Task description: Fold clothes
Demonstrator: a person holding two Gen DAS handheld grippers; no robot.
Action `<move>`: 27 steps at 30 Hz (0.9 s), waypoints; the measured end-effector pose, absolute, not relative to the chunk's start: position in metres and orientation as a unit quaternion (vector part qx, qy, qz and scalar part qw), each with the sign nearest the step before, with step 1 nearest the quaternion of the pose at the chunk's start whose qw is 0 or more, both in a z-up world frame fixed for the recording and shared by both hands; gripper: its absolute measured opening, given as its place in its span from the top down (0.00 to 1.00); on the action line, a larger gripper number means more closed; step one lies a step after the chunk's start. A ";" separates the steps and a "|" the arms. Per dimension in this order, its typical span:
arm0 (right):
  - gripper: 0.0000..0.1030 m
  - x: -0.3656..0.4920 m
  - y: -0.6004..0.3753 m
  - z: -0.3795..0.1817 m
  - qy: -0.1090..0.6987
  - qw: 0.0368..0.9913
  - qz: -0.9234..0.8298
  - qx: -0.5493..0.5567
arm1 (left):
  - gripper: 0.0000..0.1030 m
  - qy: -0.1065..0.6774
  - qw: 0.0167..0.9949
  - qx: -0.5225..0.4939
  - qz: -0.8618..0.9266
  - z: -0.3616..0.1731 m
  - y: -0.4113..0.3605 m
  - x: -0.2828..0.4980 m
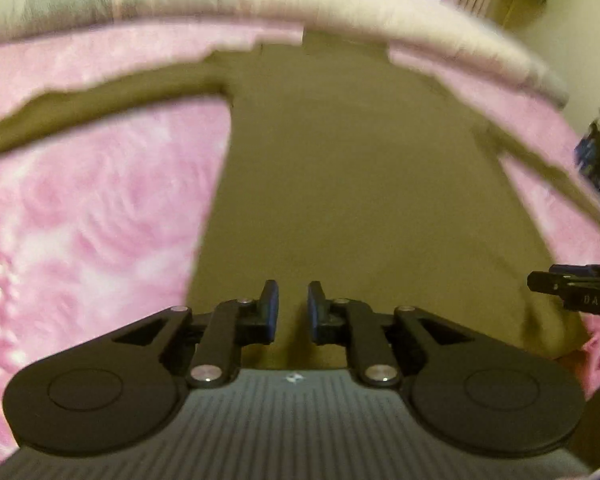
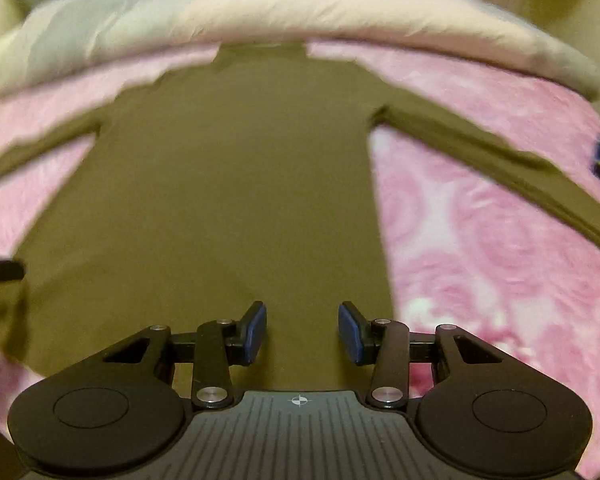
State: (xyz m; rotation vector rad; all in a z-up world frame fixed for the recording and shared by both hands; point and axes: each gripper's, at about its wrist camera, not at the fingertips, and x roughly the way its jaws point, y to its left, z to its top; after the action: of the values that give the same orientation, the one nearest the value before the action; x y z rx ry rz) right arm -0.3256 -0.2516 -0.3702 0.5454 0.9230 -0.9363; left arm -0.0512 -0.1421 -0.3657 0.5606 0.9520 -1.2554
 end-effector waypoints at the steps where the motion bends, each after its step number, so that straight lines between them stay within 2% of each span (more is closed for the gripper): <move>1: 0.58 -0.329 -0.247 -0.377 0.434 0.752 -0.427 0.253 | 0.88 0.423 0.673 0.254 -0.551 -0.367 -0.135 -0.056; 3: 0.58 -0.341 -0.229 -0.378 0.437 0.748 -0.433 0.250 | 0.88 0.417 0.682 0.256 -0.544 -0.364 -0.114 -0.066; 7: 0.58 -0.368 -0.186 -0.374 0.478 0.731 -0.412 0.260 | 0.88 0.457 0.675 0.284 -0.505 -0.358 -0.067 -0.078; 10: 0.58 -0.389 -0.174 -0.362 0.492 0.707 -0.404 0.307 | 0.88 0.479 0.672 0.312 -0.470 -0.340 -0.038 -0.088; 14: 0.57 -0.413 -0.169 -0.318 0.468 0.701 -0.407 0.351 | 0.88 0.480 0.681 0.300 -0.465 -0.282 -0.019 -0.104; 16: 0.57 -0.416 -0.166 -0.286 0.457 0.710 -0.405 0.351 | 0.81 0.467 0.687 0.291 -0.475 -0.244 -0.022 -0.113; 17: 0.57 -0.416 -0.162 -0.267 0.449 0.715 -0.404 0.352 | 0.74 0.461 0.689 0.286 -0.480 -0.224 -0.024 -0.118; 18: 0.57 -0.415 -0.160 -0.249 0.441 0.720 -0.401 0.355 | 0.73 0.455 0.694 0.278 -0.484 -0.205 -0.025 -0.121; 21: 0.14 -0.413 -0.158 -0.197 0.412 0.736 -0.398 0.361 | 0.69 0.437 0.705 0.257 -0.496 -0.153 -0.033 -0.130; 27: 0.14 -0.411 -0.158 -0.126 0.370 0.760 -0.400 0.354 | 0.61 0.401 0.726 0.242 -0.503 -0.085 -0.045 -0.148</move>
State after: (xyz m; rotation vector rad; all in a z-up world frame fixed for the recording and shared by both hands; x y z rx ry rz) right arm -0.4110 -0.1576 -0.1258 0.7709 0.8052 -0.8715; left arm -0.1476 -0.0454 -0.0848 0.5348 0.8852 -1.1100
